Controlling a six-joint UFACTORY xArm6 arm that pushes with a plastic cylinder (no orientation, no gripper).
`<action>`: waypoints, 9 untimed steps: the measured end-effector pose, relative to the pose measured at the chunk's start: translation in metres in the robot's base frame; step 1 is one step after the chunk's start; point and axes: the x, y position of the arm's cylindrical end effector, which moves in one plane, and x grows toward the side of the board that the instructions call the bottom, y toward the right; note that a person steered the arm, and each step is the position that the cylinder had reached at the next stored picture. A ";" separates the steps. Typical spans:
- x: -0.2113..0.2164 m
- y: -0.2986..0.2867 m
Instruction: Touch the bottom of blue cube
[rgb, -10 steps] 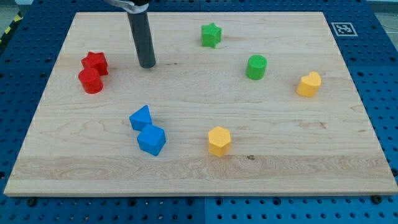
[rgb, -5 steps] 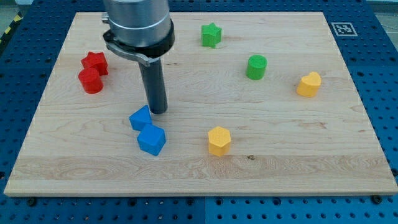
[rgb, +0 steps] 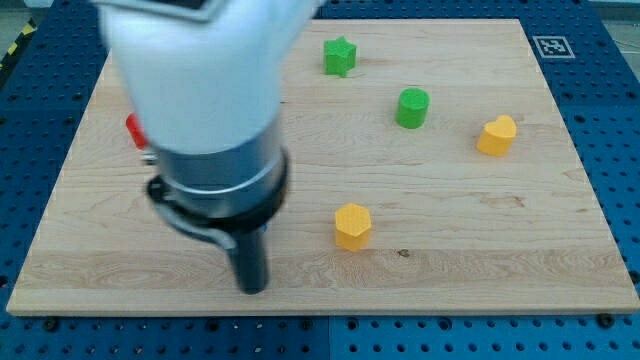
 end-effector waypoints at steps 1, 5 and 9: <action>-0.022 -0.016; -0.061 -0.023; -0.077 -0.025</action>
